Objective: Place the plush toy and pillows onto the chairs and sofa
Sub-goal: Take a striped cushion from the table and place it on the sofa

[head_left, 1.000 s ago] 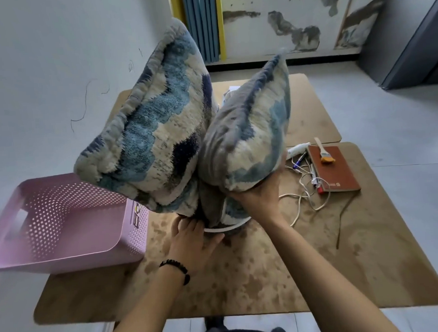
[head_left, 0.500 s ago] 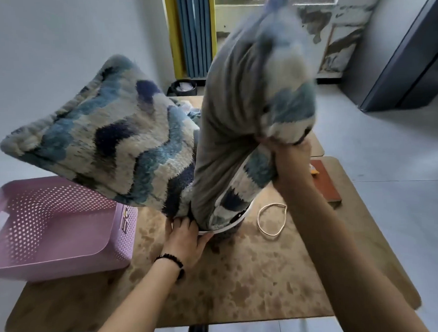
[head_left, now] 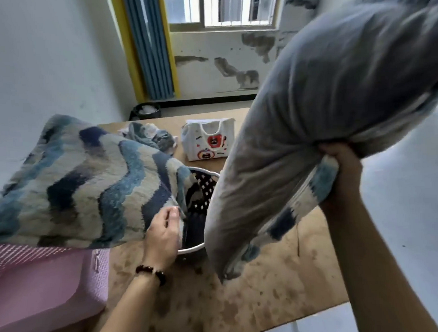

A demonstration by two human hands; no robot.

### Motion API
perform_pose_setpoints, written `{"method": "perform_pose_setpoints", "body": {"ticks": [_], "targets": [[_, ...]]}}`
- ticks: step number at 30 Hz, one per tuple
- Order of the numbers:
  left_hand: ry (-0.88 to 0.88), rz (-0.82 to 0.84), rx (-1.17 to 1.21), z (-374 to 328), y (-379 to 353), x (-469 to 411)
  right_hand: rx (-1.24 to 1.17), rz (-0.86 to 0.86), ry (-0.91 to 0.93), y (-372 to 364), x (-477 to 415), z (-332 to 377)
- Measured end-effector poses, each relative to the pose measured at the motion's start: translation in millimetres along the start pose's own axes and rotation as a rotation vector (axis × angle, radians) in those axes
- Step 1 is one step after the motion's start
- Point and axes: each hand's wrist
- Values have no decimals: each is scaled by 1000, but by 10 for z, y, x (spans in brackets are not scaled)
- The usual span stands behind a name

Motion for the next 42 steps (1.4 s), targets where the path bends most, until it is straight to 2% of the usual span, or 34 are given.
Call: {"method": "perform_pose_setpoints", "body": {"ticks": [2, 8, 10, 11, 14, 16, 18, 19, 21, 22, 24, 28, 30, 32, 38, 40, 42], "targets": [[40, 78, 152, -253, -9, -41, -129, -15, 137, 44, 183, -73], [-302, 425, 308, -1084, -199, -251, -270, -204, 467, 110, 517, 361], [-360, 546, 347, -1258, -417, -351, -282, -297, 527, 298, 697, 428], [-370, 631, 334, -1339, -527, -310, -183, -319, 555, 366, 836, 466], [-425, 978, 319, -1409, -951, 65, -94, -520, 499, 749, 1275, 422], [-375, 1120, 325, -1331, -1209, 508, 1, -688, 412, 983, 1647, 360], [-285, 1225, 326, -1164, -1415, 993, 85, -779, 315, 1214, 2034, 350], [-231, 1237, 313, -1071, -1500, 1214, 117, -784, 263, 1361, 2184, 363], [-182, 1223, 283, -940, -1599, 1650, -33, -903, 93, 1613, 2501, 515], [-192, 1227, 285, -926, -1627, 1860, 104, -841, 60, 1699, 2694, 538], [-242, 1253, 318, -986, -1609, 2280, 246, -738, 95, 1969, 3152, 527], [-323, 1415, 402, -1201, -1432, 3118, 61, -1051, 324, 2325, 3947, 388], [-476, 1568, 396, -1200, -1319, 3657, 73, -1105, 414, 2437, 4251, 352], [-590, 1641, 323, -1082, -1264, 4277, 65, -1118, 461, 2552, 4588, 331], [-456, 1532, 283, -832, -1222, 5865, 70, -939, 464, 3171, 6072, 321], [-405, 1541, 250, -886, -1296, 6332, 40, -977, 480, 3475, 6673, 415], [-350, 1622, 222, -947, -1424, 6805, 28, -1134, 530, 3764, 7172, 509]]}}
Point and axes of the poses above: each hand's wrist, its own x-axis away from the middle knuckle, its own y-axis out of the back of the hand, z = x × y, and after that the axes turned 4 degrees about y, right-handed
